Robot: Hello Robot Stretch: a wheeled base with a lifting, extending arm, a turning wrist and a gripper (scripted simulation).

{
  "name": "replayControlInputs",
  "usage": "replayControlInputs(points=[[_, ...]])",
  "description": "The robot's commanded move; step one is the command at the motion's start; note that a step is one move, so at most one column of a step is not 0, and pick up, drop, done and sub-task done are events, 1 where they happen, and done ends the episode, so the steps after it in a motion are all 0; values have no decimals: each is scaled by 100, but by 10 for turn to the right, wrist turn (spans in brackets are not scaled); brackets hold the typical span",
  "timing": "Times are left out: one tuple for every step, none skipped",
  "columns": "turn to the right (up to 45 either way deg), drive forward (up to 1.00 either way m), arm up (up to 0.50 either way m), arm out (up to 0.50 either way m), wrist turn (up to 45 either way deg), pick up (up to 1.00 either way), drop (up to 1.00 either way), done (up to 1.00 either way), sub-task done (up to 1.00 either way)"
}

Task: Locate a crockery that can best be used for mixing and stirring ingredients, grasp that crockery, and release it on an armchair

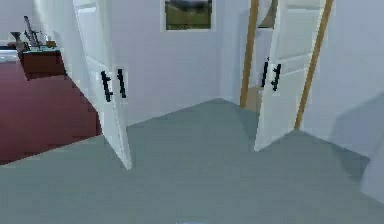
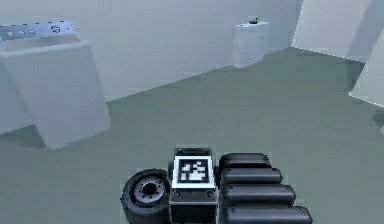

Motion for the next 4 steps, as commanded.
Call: replayControlInputs(points=[[0,100,0,0,0,0,0,0,0],[30,0,0,0,0,0,0,0,0],[0,100,0,0,0,0,0,0,0],[0,30,0,0,0,0,0,0,0]])
